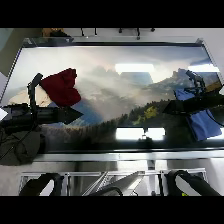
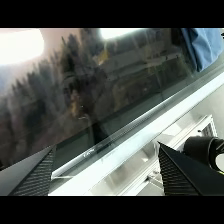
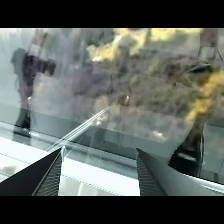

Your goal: Fold the shirts.

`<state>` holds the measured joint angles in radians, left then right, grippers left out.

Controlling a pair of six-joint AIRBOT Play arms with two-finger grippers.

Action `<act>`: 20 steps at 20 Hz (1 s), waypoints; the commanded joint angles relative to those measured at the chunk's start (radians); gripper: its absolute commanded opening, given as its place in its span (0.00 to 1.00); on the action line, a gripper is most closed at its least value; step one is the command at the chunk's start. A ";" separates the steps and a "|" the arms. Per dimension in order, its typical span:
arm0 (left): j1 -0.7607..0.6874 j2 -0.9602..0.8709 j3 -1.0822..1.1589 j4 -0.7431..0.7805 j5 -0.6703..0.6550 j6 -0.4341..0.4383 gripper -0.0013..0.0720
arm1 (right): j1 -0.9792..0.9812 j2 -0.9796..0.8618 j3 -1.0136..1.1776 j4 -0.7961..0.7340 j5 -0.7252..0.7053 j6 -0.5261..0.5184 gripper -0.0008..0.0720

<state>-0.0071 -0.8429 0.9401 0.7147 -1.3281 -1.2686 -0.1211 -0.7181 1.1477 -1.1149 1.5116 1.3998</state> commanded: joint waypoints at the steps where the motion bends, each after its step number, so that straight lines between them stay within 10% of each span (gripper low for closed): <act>1: 0.000 0.001 0.000 0.000 0.000 0.000 0.97 | 0.000 0.001 0.000 0.000 0.000 0.000 0.71; 20: -0.003 0.001 0.000 -0.010 0.076 -0.005 0.97 | 0.000 0.001 0.000 0.000 -0.030 -0.076 0.71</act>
<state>-0.0093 -0.8429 0.9401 0.7074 -1.2953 -1.2716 -0.1211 -0.7181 1.1477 -1.1152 1.4902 1.3453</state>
